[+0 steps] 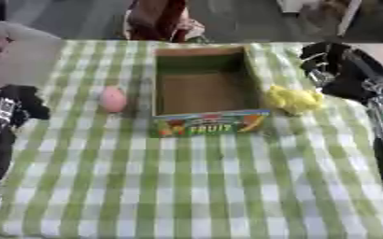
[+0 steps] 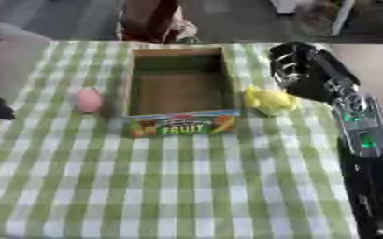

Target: Pick up objects on the table and place them in the box.

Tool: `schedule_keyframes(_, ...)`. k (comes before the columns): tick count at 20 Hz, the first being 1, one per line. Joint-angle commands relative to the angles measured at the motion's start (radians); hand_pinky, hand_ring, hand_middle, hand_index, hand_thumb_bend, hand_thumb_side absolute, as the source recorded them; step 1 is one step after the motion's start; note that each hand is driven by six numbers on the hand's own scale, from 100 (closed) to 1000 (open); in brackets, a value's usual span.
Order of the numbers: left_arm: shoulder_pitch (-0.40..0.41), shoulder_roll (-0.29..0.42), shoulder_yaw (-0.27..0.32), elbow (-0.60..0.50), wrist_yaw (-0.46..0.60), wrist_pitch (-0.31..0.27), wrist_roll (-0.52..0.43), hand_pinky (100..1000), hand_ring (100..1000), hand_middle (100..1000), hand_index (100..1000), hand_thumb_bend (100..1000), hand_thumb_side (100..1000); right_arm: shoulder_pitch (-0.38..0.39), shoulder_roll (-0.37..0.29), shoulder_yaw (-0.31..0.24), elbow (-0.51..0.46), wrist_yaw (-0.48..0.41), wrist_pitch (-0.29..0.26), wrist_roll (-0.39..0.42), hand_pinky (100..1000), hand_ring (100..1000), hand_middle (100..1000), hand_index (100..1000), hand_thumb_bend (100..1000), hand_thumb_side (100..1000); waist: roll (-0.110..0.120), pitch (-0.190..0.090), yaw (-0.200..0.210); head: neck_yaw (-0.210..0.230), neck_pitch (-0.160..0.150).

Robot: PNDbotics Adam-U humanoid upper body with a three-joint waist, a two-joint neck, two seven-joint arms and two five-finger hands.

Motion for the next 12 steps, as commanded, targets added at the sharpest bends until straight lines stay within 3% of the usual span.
schedule_keyframes(1,-0.005,0.017,0.007,-0.012,0.001,0.000,-0.002,587,550,518,673,100,673,-0.013,-0.015,-0.001,-0.021,0.001,0.003,-0.002,629,702,702,791,100,303,0.002,-0.015,0.000,0.000,0.012)
schedule_keyframes(12,-0.006,0.020,0.008,-0.009,-0.001,0.001,-0.001,588,550,518,674,100,671,-0.013,-0.016,-0.002,-0.022,0.000,0.004,-0.003,628,702,701,791,100,304,0.002,-0.014,-0.002,0.005,0.013)
